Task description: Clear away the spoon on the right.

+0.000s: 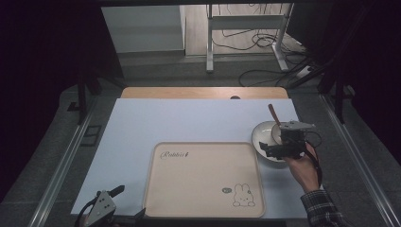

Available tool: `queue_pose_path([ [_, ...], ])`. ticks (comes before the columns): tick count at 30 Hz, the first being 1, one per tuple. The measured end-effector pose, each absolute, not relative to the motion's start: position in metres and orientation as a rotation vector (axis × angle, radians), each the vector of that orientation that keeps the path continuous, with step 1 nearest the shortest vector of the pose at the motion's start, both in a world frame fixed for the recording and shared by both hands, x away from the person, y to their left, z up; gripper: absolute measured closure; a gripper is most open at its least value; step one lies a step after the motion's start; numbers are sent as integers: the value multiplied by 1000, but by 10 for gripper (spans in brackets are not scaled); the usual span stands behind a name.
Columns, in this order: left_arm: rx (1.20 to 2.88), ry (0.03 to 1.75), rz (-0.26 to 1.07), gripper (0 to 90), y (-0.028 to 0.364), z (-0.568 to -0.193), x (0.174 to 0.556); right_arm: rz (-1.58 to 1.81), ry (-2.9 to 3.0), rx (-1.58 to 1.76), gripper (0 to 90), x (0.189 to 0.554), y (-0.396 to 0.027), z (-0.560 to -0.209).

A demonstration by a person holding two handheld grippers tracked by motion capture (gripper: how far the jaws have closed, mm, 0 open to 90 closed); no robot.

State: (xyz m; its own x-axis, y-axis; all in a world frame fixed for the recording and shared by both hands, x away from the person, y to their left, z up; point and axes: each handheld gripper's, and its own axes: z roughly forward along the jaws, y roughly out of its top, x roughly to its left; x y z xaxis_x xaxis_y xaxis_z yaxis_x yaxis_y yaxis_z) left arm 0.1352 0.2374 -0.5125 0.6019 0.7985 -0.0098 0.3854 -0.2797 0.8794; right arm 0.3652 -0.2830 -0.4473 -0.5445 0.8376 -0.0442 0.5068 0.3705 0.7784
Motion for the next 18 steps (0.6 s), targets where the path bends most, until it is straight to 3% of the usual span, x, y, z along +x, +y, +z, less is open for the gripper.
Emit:
queue_pose_path([
  [16, 1899, 940, 551, 0, 237, -512, 135, 901, 2175, 1352, 0, 407, -292, -455],
  [18, 1900, 940, 550, 0, 237, -512, 135, 898, 2162, 1353, 38, 411, -294, -453],
])
